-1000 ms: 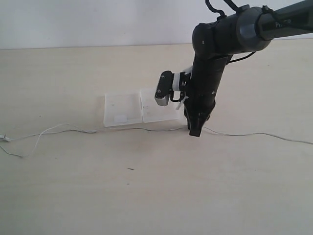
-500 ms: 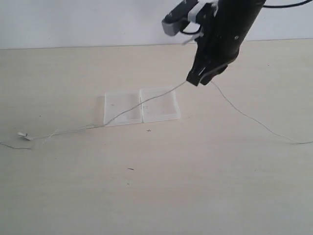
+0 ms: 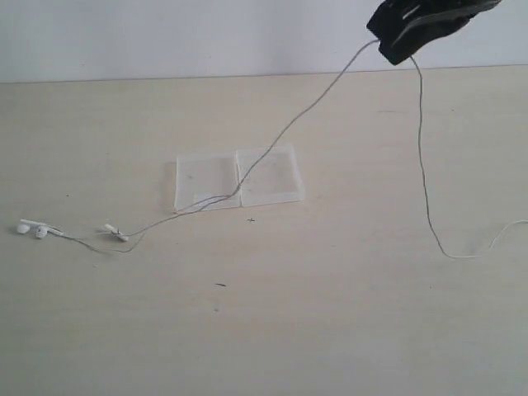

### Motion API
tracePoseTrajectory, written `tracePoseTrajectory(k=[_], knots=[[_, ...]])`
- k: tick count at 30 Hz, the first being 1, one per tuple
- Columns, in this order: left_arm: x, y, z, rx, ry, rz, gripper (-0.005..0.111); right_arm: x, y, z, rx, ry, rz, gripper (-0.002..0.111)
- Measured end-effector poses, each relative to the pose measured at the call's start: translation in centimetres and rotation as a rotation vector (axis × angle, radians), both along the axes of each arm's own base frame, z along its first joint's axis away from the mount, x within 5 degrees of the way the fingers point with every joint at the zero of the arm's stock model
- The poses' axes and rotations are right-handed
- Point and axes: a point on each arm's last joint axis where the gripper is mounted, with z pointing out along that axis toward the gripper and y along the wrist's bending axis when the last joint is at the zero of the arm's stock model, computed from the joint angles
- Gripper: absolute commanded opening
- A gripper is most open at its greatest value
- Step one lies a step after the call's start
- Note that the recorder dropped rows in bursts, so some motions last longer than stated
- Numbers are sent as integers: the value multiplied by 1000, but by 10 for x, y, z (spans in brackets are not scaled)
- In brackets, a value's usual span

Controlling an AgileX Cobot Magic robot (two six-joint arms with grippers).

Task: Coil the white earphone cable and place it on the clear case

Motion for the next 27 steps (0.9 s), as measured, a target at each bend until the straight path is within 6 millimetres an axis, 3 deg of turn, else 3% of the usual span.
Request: tracePoseTrajectory(k=[7, 18, 24, 27], knots=[[0, 0, 0, 0, 0, 0, 0, -3, 9, 41, 187, -45, -48, 0], [0, 0, 0, 35, -1, -3, 0, -10, 6, 87, 297, -156, -86, 0], [0, 0, 0, 40, -1, -3, 0, -12, -11, 96, 184, -263, -153, 0], [0, 0, 0, 40, -1, -3, 0, -27, -26, 121, 251, -409, -235, 0]])
